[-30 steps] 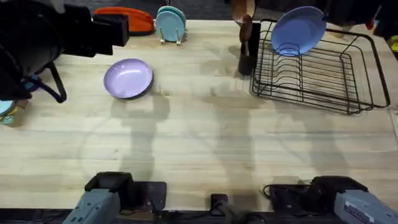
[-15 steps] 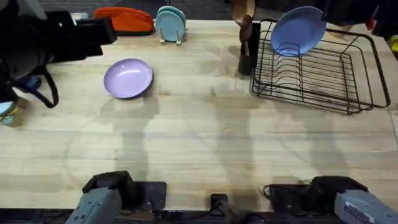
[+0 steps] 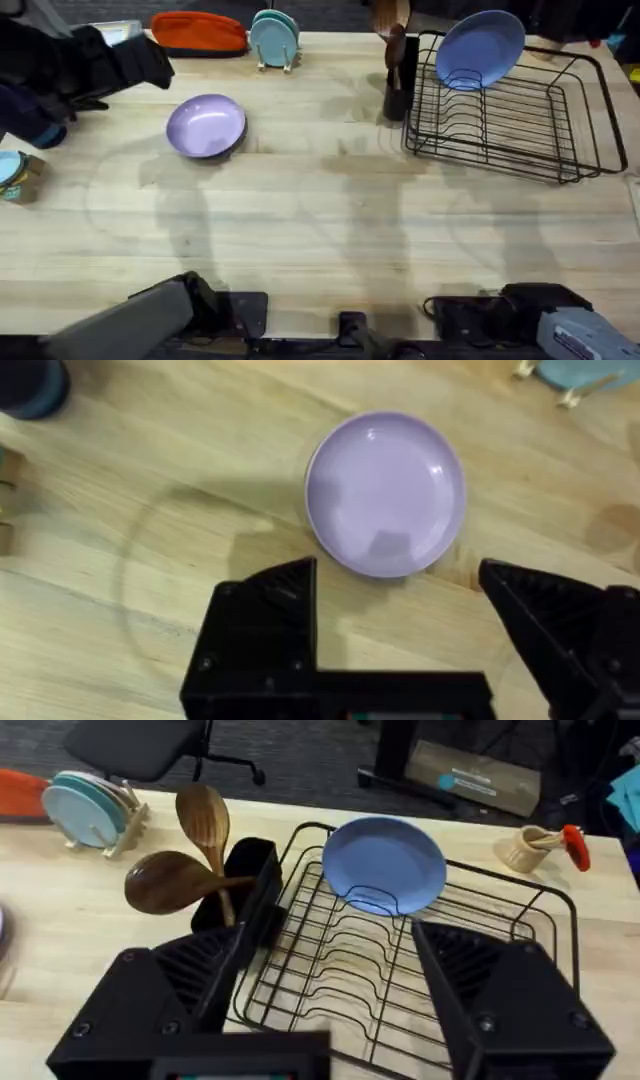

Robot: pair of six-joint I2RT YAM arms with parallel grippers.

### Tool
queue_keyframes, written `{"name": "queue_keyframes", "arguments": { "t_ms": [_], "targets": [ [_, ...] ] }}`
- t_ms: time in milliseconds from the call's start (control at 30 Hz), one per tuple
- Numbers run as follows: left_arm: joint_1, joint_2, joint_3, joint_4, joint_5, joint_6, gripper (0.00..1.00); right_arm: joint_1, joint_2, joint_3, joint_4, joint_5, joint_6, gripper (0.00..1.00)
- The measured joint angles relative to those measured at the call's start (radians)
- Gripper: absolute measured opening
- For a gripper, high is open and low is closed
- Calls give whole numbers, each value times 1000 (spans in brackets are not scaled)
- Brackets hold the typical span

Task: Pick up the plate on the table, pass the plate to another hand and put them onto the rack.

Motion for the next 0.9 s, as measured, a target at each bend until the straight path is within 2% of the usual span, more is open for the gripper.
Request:
{"name": "queue_keyframes", "arguments": {
  "t_ms": [333, 567, 900],
  "targets": [
    [0, 148, 0, -7, -11, -3, 992, 0, 0, 0, 0, 0, 2, 993],
    [3, 196, 0, -7, -68, -6, 993, 0, 0, 0, 0, 0, 2, 992],
    [6, 332, 0, -5, -95, -6, 993, 0, 0, 0, 0, 0, 2, 993]
  ]
}}
